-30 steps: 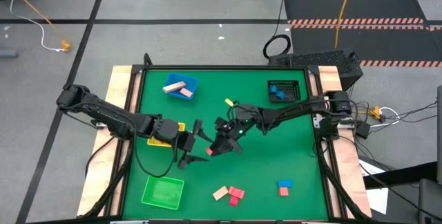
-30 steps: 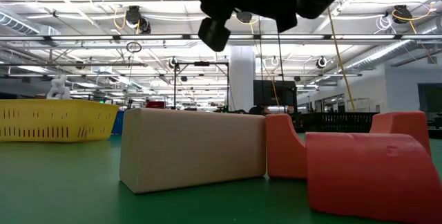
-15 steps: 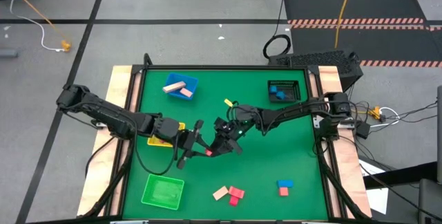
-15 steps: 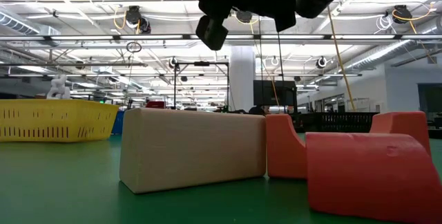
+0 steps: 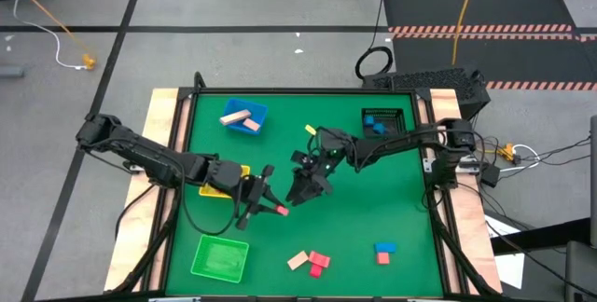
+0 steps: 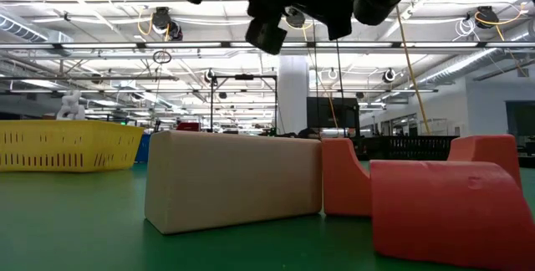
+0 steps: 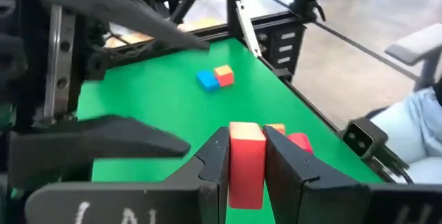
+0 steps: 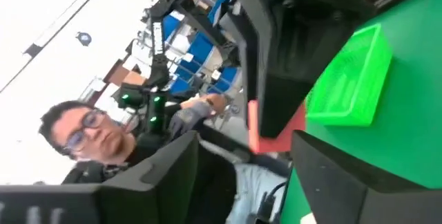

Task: Sort & place blocks by color
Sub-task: Put the top orange block into the green bin

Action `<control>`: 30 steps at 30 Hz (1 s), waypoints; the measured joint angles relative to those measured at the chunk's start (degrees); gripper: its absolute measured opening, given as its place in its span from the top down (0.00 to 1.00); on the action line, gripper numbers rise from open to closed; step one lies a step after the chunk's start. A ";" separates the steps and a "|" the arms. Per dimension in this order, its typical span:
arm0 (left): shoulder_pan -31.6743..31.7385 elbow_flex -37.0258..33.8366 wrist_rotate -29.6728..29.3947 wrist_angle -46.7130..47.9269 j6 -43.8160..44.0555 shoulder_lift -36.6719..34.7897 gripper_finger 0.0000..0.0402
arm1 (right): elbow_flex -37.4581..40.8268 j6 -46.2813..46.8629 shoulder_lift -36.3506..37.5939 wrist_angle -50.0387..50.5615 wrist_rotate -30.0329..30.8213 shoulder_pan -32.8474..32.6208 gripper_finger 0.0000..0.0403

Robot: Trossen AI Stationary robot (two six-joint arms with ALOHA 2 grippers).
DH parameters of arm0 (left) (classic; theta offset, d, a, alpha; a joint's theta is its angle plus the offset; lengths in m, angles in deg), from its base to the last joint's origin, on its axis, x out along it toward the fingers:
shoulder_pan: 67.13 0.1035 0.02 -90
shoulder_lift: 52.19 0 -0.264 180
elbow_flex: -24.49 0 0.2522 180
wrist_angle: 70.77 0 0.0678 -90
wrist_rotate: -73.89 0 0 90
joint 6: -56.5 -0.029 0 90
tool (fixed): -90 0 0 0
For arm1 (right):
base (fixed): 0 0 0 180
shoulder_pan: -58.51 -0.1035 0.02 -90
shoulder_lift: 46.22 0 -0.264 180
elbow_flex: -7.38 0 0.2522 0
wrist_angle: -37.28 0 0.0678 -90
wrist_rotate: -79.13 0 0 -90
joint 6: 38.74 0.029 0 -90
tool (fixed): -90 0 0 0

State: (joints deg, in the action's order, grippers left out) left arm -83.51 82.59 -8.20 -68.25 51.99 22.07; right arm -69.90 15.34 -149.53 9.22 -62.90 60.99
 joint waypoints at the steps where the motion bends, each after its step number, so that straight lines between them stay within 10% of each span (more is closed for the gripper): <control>1: -0.11 0.00 -0.03 0.19 0.82 0.00 0.84 | 0.33 0.68 0.53 0.47 -0.98 0.37 0.41; 11: -3.56 0.00 1.78 15.23 24.44 -0.81 0.84 | 4.28 -0.88 8.51 13.73 -3.73 1.17 0.38; 19: -9.99 0.02 14.96 30.96 47.67 -4.87 0.84 | 8.20 -9.54 18.16 37.87 11.90 -1.95 0.42; 30: -20.92 0.02 15.21 38.31 67.37 -1.78 0.84 | 18.71 0.98 27.95 52.30 35.29 -13.27 0.46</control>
State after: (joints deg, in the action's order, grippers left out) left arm -104.43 82.61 7.02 -29.94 119.37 20.29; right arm -51.19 16.32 -121.57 61.52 -27.61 47.73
